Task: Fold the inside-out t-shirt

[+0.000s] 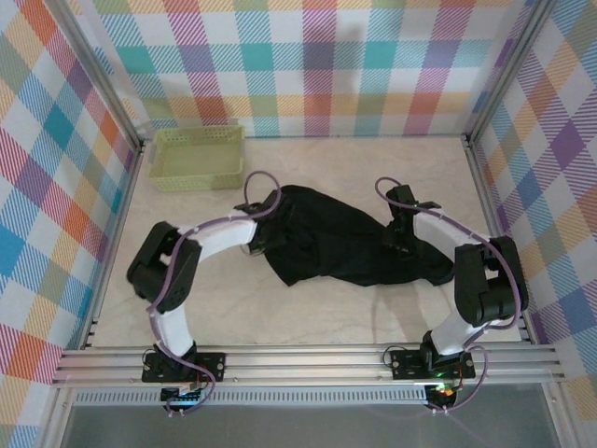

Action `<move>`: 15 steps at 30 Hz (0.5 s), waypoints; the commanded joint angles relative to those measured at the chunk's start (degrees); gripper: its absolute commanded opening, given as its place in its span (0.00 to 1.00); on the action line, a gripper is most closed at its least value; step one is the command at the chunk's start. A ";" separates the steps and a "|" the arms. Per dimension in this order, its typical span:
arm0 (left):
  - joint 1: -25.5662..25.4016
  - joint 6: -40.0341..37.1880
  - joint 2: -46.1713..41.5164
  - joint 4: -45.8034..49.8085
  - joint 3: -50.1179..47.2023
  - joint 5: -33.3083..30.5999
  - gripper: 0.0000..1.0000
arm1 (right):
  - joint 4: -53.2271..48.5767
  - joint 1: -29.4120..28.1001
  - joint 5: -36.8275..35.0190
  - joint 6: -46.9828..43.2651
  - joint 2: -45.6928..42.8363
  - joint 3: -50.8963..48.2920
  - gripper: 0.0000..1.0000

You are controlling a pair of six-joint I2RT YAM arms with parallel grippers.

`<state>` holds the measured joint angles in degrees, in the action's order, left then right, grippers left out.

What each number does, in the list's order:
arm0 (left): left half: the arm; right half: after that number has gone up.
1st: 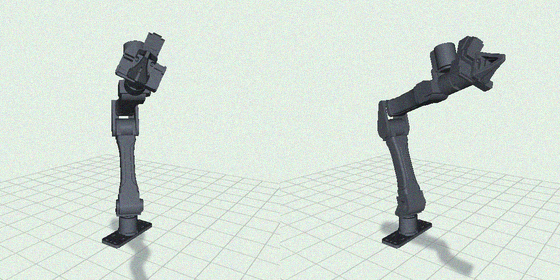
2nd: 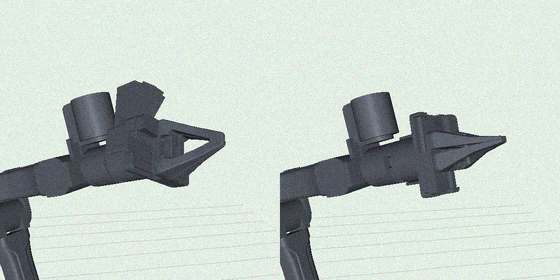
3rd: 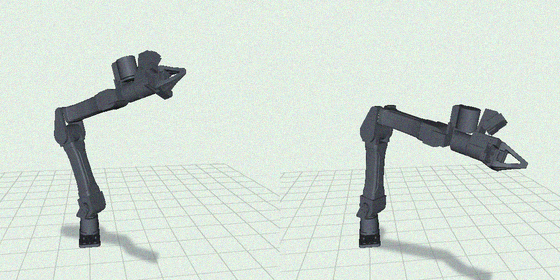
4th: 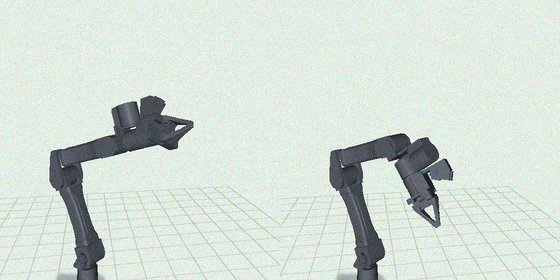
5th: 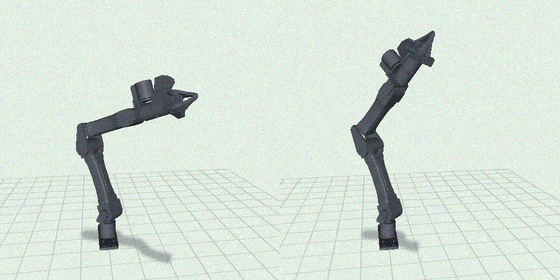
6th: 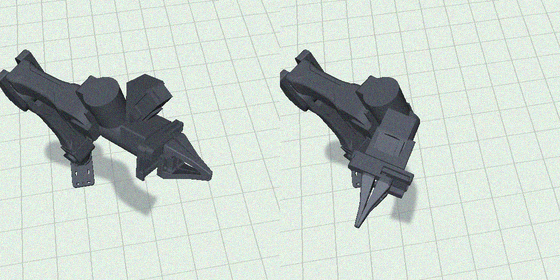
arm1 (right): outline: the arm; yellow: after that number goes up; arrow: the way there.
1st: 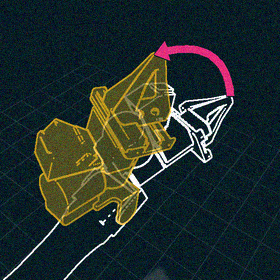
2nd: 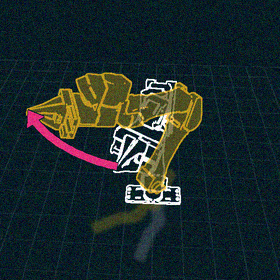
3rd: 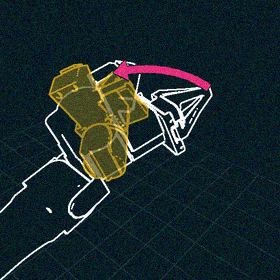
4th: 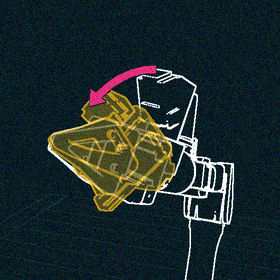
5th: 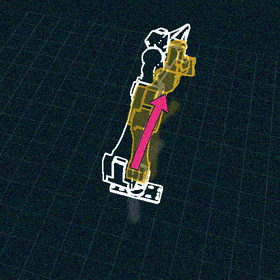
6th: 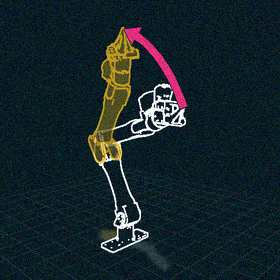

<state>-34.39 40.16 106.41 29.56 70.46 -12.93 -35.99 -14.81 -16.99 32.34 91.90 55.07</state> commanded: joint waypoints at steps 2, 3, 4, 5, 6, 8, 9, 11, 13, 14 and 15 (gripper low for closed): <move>0.67 -3.83 9.11 4.65 15.36 -1.56 0.00 | -1.26 -6.14 6.67 2.71 -1.94 -4.45 0.65; 0.94 -4.47 12.44 6.23 20.20 -1.48 0.00 | -0.89 -8.70 8.32 4.16 -2.39 -5.71 0.65; 1.35 -5.18 15.71 7.86 25.54 -0.99 0.00 | -0.51 -11.80 9.98 5.73 -2.66 -6.64 0.65; 1.68 -6.31 18.90 8.82 30.18 0.08 0.00 | -0.16 -14.96 11.03 7.27 -2.77 -7.10 0.65; 1.87 -7.55 22.38 9.72 35.53 1.46 0.00 | 0.20 -19.05 11.68 9.30 -2.71 -7.25 0.65; 1.88 -9.98 28.39 10.54 45.15 5.17 0.00 | 1.93 -25.86 13.80 12.55 -2.38 -6.49 0.66; 1.81 -11.28 31.45 10.93 50.67 7.65 0.00 | 2.95 -28.93 14.96 14.15 -2.35 -5.56 0.66; 1.57 -12.96 36.53 13.80 60.94 11.95 0.00 | 2.96 -32.56 14.51 16.00 -3.00 -2.89 0.66; 1.13 -14.42 40.18 18.24 71.48 14.82 0.00 | 1.77 -33.18 12.36 16.29 -5.60 -0.53 0.66; 0.84 -15.18 40.49 19.65 74.35 15.30 0.00 | 1.12 -33.12 10.70 15.85 -7.36 0.17 0.66; 0.39 -16.10 39.91 20.49 75.80 15.56 0.00 | 0.34 -32.97 8.02 15.24 -9.57 0.78 0.67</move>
<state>-33.08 28.51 147.22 43.22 139.31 -2.33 -33.41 -48.47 -6.07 45.41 87.99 52.99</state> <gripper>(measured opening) 0.047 0.666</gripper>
